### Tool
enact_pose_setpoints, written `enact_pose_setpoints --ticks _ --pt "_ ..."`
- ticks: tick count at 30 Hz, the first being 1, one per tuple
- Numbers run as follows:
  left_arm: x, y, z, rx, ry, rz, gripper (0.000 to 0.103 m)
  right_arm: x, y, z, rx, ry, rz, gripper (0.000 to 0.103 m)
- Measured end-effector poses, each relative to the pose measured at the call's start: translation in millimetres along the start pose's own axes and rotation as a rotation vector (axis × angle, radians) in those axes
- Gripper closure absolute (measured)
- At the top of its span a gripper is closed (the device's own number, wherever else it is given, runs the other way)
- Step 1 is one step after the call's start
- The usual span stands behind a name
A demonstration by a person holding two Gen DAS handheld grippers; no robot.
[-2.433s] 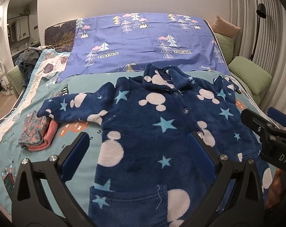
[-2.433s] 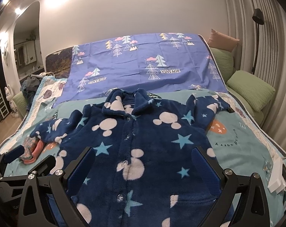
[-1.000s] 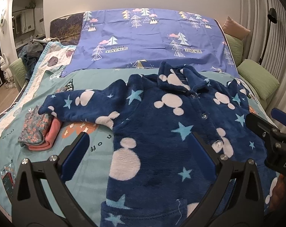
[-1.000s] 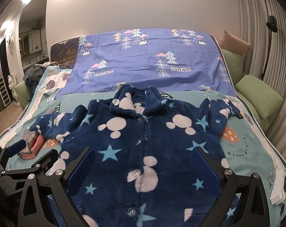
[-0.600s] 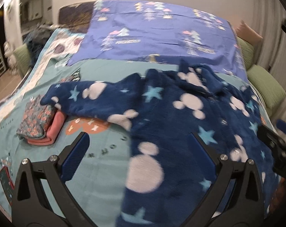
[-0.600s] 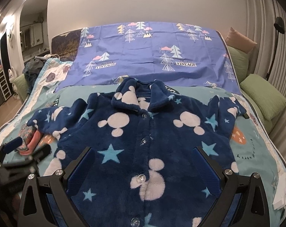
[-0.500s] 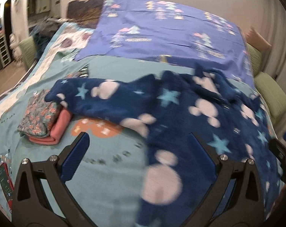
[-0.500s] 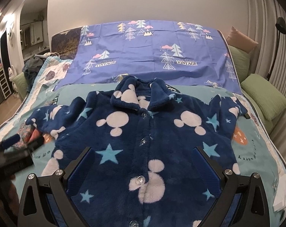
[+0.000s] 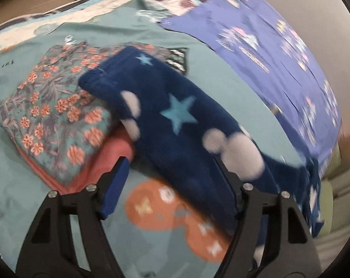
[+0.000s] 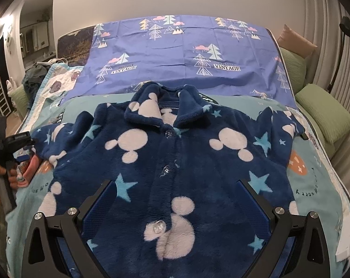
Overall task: Fold small clothes
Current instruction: 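Grasp the sleeve cuff of the navy fleece top with the left gripper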
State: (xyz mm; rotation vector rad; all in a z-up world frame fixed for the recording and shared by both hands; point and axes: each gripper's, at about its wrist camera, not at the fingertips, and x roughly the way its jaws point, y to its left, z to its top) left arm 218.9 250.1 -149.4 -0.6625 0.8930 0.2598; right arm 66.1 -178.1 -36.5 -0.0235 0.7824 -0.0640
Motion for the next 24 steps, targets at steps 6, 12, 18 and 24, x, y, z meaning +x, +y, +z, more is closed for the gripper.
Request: enact_pose_setpoints --ticks 6,12,18,24 --pt "22.2 6.3 14.4 -0.022 -0.007 0.016 0.069 4.9 -5.3 -0.1 0.007 0.002 -0.009 0.000" --pt "21.7 4.6 32.4 -0.021 -0.028 0.028 0.095 7.0 -11.8 -1.1 0.023 0.001 -0.004 0.000" --pt "-25.5 -37.1 35.4 0.110 -0.134 -0.023 0.095 4.4 -24.1 1.8 0.049 -0.017 -0.002 0.000" --pt "-84.8 -132.2 1.9 0.381 -0.241 -0.168 0.100 -0.3 -37.2 2.5 0.081 -0.033 -0.001 0.000"
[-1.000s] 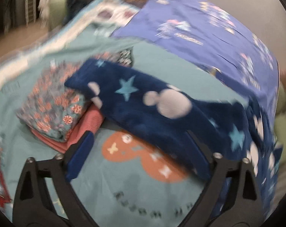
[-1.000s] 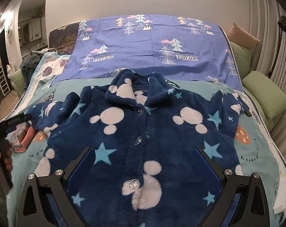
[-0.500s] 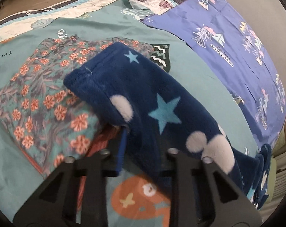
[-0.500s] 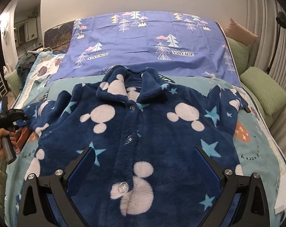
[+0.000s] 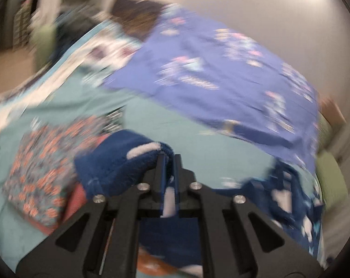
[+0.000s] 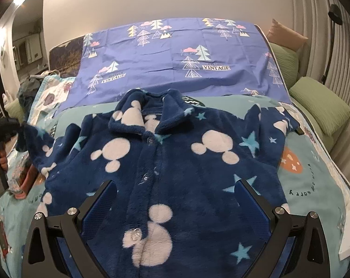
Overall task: Fold small clothes
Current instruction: 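Grasp the sleeve cuff of the navy fleece top with the left gripper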
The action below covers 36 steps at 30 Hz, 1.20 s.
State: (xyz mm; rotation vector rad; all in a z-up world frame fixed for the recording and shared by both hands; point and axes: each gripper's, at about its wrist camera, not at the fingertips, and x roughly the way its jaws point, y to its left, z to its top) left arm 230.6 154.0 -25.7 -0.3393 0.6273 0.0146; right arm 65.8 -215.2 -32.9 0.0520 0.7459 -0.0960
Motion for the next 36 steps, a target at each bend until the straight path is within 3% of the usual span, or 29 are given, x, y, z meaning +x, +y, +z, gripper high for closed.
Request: enact_pose_setpoints --ticks 5,8,10,11,13,14,15,17,20,22,27,29,32,34,36 --pt "-42.9 -128.3 -37.4 0.344 -0.080 -0.178 0.100 -5.8 -19.2 -1.4 0.029 -0.011 -0.031 0.000" --pt "-50.7 -179.6 -72.9 0.497 -0.030 -0.282 0.100 -6.6 -33.2 -3.5 0.059 -0.002 -0.049 0.000" --pt "-50.9 -190.9 -87.0 0.533 -0.002 -0.298 0.098 -6.1 -43.3 -5.4 0.084 0.016 -0.048 0.000" --pt "-50.8 -191.3 -90.5 0.540 -0.002 -0.288 0.096 -5.9 -47.1 -6.4 0.090 0.024 -0.046 0.000" --pt "-48.6 -175.6 -93.8 0.540 -0.021 -0.207 0.075 -6.0 -52.0 -8.4 0.086 0.035 -0.047 0.000" --pt "-44.1 -159.6 -91.6 0.528 -0.035 -0.125 0.053 -6.7 -53.1 -9.3 0.076 0.035 -0.053 0.000" --pt "-39.9 -142.9 -87.3 0.511 -0.050 -0.051 0.039 -6.9 -53.8 -9.7 0.069 0.034 -0.057 0.000" --pt "-35.1 -112.1 -81.7 0.483 -0.066 0.045 0.036 -7.1 -55.1 -9.9 0.063 0.028 -0.057 0.000" --pt "-22.1 -62.6 -72.0 0.448 0.014 0.136 0.030 -4.1 -53.6 -7.2 0.069 0.031 -0.033 0.000" --pt "-10.2 -26.1 -63.3 0.331 0.108 0.166 0.030 -0.7 -49.2 -5.6 0.070 0.036 -0.019 0.000" --pt "31.2 45.8 -53.5 -0.141 0.317 -0.048 0.030 4.7 -31.2 -5.8 0.043 0.045 0.009 0.000" --pt "45.8 51.7 -52.0 -0.239 0.325 -0.076 0.035 5.1 -26.1 -6.6 0.025 0.049 0.012 0.000" --pt "61.4 39.2 -46.4 -0.267 0.307 -0.146 0.095 2.9 -24.1 -6.4 0.005 0.041 0.001 0.000" --pt "48.5 17.1 -37.6 -0.228 0.260 -0.186 0.095 0.1 -25.8 -5.1 0.004 0.029 -0.023 0.000" --pt "20.7 -26.7 -33.0 -0.055 0.156 -0.200 0.095 -0.7 -29.6 -4.2 0.009 0.024 -0.034 0.000"
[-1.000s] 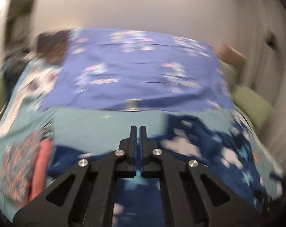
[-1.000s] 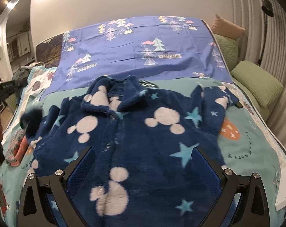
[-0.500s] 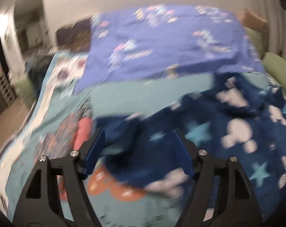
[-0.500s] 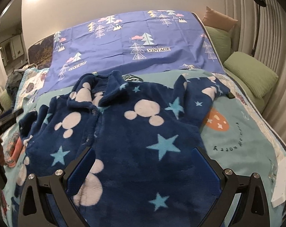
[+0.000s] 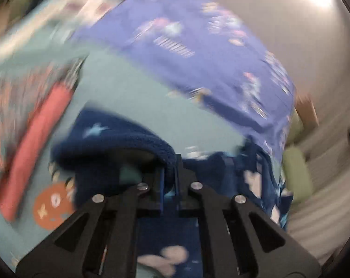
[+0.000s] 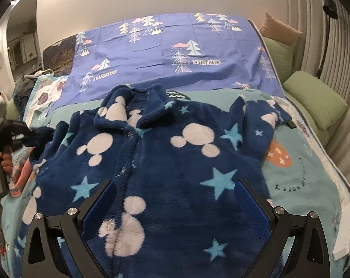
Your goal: Fold small clothes
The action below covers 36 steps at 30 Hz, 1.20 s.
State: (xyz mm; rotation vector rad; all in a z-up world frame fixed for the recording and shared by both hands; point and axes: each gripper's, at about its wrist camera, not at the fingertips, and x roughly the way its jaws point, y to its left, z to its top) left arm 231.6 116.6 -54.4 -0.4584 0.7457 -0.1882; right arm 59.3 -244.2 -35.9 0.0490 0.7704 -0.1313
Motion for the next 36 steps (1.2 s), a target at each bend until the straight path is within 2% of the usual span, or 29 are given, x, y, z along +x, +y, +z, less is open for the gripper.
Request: enact_pose_setpoints --ticks 3,8,11,13,16,17,18,21,23,24,26,29,31,34,36 --pt "-17.2 -64.8 -16.8 0.217 -0.036 -0.051 0.095 1.8 -7.3 2.4 0.032 0.002 -0.016 0.000" --pt "-11.2 -170.9 -73.2 0.542 0.031 -0.140 0.095 0.1 -13.0 0.8 0.056 0.007 -0.003 0.000" --pt "-4.6 -198.3 -102.5 0.649 0.082 -0.162 0.094 -4.9 -15.6 -0.5 0.036 -0.008 -0.020 0.000" --pt "3.6 -206.6 -120.9 0.691 0.144 -0.187 0.094 -6.7 -19.7 -1.1 0.037 -0.011 -0.028 0.000" --pt "2.5 -204.2 -133.8 0.717 0.221 -0.218 0.080 -5.5 -27.6 -0.8 0.064 0.000 -0.024 0.000" --pt "-5.1 -200.6 -135.6 0.715 0.229 -0.234 0.069 -3.9 -29.3 -0.6 0.068 0.007 -0.013 0.000" --pt "-8.1 -194.6 -131.9 0.708 0.224 -0.243 0.057 -0.7 -30.4 0.4 0.072 0.018 0.004 0.000" --pt "-38.1 -170.1 -117.4 0.671 0.125 -0.217 0.033 6.9 -28.2 3.2 0.080 0.041 0.072 0.000" --pt "-54.9 -147.9 -107.9 0.657 0.048 -0.155 0.029 14.0 -22.7 6.4 0.090 0.055 0.136 0.000" --pt "-60.5 -131.1 -102.4 0.651 0.016 -0.097 0.027 17.3 -18.3 8.7 0.086 0.059 0.164 0.000" --pt "-62.3 -104.0 -96.7 0.634 -0.005 0.007 0.026 24.2 -2.5 15.1 0.041 0.062 0.216 0.000" --pt "-56.4 -70.0 -93.1 0.604 0.013 0.128 0.026 33.6 32.3 20.9 -0.109 0.048 0.252 0.000" --pt "-48.2 -49.7 -93.4 0.572 0.052 0.156 0.026 39.4 63.4 21.0 -0.260 0.027 0.239 0.000" --pt "-31.5 -33.7 -93.3 0.547 0.097 0.184 0.026 54.1 105.5 19.9 -0.488 -0.012 0.174 0.000" --pt "-17.0 -28.0 -92.4 0.520 0.126 0.198 0.026 69.0 124.7 19.5 -0.592 -0.017 0.145 0.000"
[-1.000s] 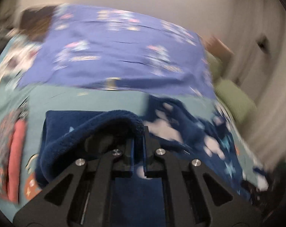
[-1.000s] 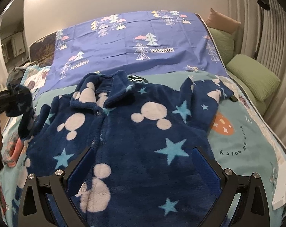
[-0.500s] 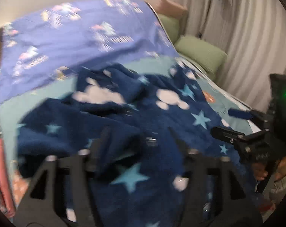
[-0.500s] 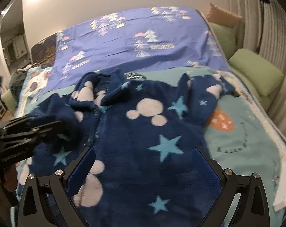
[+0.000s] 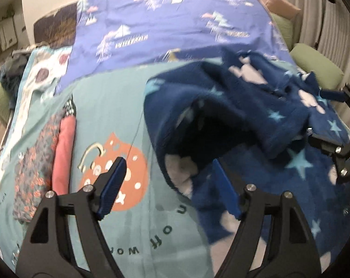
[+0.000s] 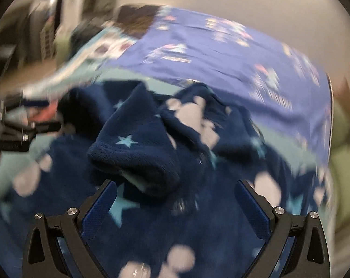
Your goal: Fold small clothes
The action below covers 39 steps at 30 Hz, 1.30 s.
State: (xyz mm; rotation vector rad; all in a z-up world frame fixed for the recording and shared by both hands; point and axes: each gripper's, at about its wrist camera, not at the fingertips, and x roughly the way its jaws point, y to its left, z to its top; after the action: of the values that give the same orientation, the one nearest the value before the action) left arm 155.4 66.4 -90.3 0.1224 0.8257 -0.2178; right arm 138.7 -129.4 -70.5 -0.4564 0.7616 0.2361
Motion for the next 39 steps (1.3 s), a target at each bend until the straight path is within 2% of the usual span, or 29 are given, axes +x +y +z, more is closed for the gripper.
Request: enact_pose_setpoints --ticks 3,5,6,7,8,11,13,16,19,21,23,24,26,29,32,34,36,39 --pt "20.5 -3.5 4.7 -0.018 0.020 -0.003 0.026 30.5 13.7 11.2 -0.107 0.041 -0.073 0.001" --pt "28.5 -4.4 6.9 -0.030 0.026 0.007 0.026 43.3 17.2 18.4 -0.131 0.048 -0.107 0.014" --pt "31.6 -4.9 6.9 -0.042 0.029 0.004 0.026 46.4 16.3 22.9 -0.123 0.052 -0.098 0.050" --pt "33.2 -5.2 8.0 -0.052 0.030 0.002 0.026 48.2 11.5 27.3 -0.092 0.073 -0.071 0.100" --pt "33.6 -5.9 8.3 -0.059 0.028 0.001 0.026 45.8 2.3 31.6 -0.029 0.084 -0.031 0.097" --pt "29.8 -10.6 9.3 -0.043 0.010 0.009 0.026 16.6 -42.5 32.8 0.190 -0.006 0.112 0.098" --pt "27.5 -12.6 9.6 -0.023 -0.003 0.015 0.026 2.8 -89.0 25.4 0.417 -0.015 0.272 0.098" --pt "23.5 -17.6 9.2 0.001 -0.021 0.030 0.026 -4.7 -156.4 -4.2 0.751 -0.037 0.508 0.098" --pt "19.1 -25.2 7.5 0.020 -0.029 0.015 0.026 0.3 -209.2 -46.9 1.028 -0.043 0.630 0.098" --pt "15.7 -32.4 6.4 0.045 -0.036 -0.004 0.026 7.3 -230.4 -73.1 1.136 0.011 0.588 0.094" --pt "13.4 -43.9 4.6 0.092 -0.042 -0.005 0.026 17.9 -243.6 -100.4 1.190 0.154 0.391 0.081" --pt "13.6 -46.3 4.7 0.104 -0.042 0.002 0.026 18.9 -245.9 -108.0 1.189 0.183 0.317 0.071" --pt "14.3 -51.7 4.2 0.131 -0.040 0.020 0.026 16.1 -246.6 -119.1 1.133 0.202 0.193 0.067" --pt "11.0 -54.3 3.8 0.144 -0.045 0.005 0.026 8.8 -237.4 -118.3 1.060 0.180 0.211 0.063" --pt "7.7 -56.5 3.4 0.159 -0.051 0.010 0.026 10.4 -215.4 -102.1 0.943 0.179 0.292 0.041" --pt "8.2 -55.5 2.9 0.152 -0.043 0.014 0.026 17.2 -198.4 -92.5 0.878 0.191 0.298 0.026" --pt "9.5 -52.3 1.5 0.132 -0.033 0.007 0.026 26.8 -184.0 -89.6 0.856 0.220 0.287 0.024" --pt "5.5 -42.8 1.5 0.080 -0.029 -0.025 0.026 42.8 -175.3 -97.6 0.926 0.250 0.327 0.024"
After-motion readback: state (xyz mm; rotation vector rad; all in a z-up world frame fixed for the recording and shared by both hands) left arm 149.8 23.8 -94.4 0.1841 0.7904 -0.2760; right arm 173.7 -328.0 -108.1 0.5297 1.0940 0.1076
